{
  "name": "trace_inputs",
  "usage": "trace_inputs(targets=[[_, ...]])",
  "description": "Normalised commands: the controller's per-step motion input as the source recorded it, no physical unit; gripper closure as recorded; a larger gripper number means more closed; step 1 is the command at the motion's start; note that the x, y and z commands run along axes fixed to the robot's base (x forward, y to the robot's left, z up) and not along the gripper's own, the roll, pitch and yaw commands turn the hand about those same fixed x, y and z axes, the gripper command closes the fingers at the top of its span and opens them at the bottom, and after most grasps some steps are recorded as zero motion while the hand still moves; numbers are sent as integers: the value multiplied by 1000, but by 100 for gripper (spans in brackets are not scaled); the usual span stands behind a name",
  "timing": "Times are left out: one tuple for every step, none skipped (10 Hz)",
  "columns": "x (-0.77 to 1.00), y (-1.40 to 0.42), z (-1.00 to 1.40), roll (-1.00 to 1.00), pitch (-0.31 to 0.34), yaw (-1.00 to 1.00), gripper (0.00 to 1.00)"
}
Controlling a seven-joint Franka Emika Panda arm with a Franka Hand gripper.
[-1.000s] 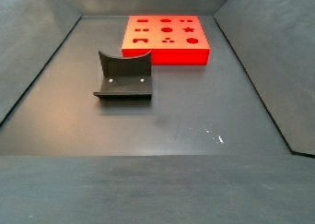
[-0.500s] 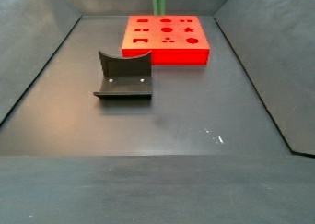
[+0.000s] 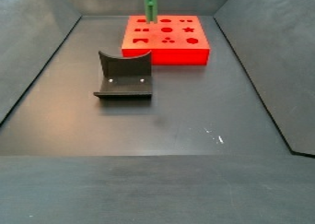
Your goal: Insert the 3 prong object.
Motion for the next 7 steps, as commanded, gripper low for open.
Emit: trace_inputs(targets=[[-200,363,0,-159,-203,-403,100],[-320,337,89,133,-166,-540,100],[-371,126,69,341,-100,-529,100],[-523,346,0,150,-154,-457,100],[-506,466,0,54,-236,-231,100],[-40,337,-66,37,-220,106,100],[117,411,-60,0,-173,417,100]])
